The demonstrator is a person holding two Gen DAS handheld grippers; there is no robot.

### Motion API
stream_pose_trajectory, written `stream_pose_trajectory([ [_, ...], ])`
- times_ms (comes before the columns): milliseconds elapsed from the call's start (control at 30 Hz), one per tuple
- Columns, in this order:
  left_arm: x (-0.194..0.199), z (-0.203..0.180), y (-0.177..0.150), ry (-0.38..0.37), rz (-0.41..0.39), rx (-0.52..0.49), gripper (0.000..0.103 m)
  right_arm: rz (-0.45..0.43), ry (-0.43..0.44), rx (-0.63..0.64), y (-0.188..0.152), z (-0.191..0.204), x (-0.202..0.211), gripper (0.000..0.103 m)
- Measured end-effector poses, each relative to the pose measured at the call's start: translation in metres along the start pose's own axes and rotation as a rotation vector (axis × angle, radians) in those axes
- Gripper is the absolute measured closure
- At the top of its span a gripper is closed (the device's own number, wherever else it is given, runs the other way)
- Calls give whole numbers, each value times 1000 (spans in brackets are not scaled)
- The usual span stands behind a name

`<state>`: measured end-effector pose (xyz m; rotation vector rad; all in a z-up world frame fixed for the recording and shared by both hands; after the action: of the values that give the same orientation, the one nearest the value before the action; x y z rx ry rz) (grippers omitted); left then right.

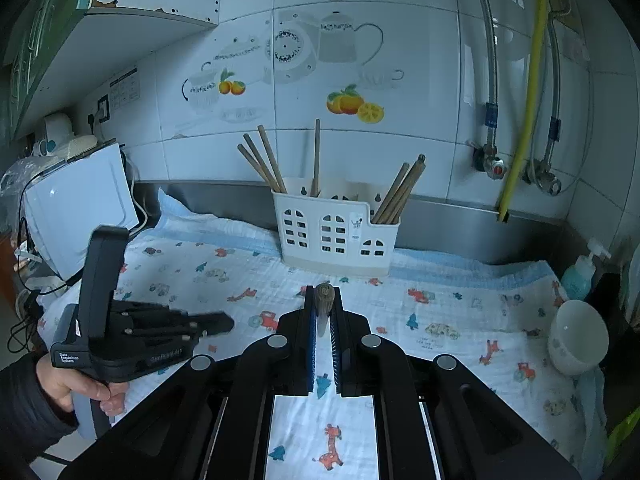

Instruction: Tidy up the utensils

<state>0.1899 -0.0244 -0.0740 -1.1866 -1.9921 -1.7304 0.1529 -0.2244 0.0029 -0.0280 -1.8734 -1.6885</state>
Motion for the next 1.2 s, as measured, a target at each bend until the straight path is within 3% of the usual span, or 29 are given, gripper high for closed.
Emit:
stream_pose_trajectory([
  [333, -34, -2, -34, 23, 128, -22, 95, 12, 5, -2, -3, 0, -3, 97],
  [533, -41, 1, -39, 45, 146, -10, 94, 12, 1, 2, -3, -1, -4, 97],
  [633, -43, 2, -41, 39, 155, -10, 87, 11, 0, -2, -3, -1, -4, 97],
  [867, -46, 0, -39, 43, 198, -28, 88, 10, -4, 4, -2, -2, -4, 97],
  [1200, -58, -13, -27, 101, 334, -184, 94, 7, -4, 0, -1, -3, -2, 96],
])
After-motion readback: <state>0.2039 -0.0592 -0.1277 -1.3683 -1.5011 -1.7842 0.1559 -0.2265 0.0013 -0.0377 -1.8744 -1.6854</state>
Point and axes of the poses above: each gripper's, at about its wrist camera, not at the fingertips, and x roughly against the way its jaws point, z to its left, y to its top, the point moved 3 cm from there along -x, roughly the way its jaws point, and after that the axes turned 2 degrees about -x, right-handed, at the moved point
